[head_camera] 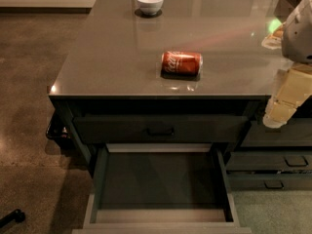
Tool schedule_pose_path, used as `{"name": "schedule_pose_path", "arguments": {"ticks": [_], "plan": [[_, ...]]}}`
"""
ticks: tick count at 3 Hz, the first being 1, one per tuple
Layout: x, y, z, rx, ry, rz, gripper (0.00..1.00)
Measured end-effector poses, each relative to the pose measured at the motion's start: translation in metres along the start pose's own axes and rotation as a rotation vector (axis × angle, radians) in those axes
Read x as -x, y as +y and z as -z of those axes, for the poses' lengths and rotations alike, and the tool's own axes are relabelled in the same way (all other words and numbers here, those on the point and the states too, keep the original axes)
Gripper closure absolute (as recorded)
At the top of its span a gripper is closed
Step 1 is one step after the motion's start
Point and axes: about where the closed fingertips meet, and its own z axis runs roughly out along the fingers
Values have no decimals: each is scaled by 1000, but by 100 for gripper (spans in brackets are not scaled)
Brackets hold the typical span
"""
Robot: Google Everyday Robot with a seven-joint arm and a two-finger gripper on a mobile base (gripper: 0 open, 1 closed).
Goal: Place coke can into middle drawer
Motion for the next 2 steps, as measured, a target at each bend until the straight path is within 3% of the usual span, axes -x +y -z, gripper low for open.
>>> {"name": "schedule_pose_path", "arguments": {"ticks": [1, 2], "plan": [[0, 0, 0, 0, 0, 0, 0], [7, -12, -9, -6, -40, 23, 0]]}}
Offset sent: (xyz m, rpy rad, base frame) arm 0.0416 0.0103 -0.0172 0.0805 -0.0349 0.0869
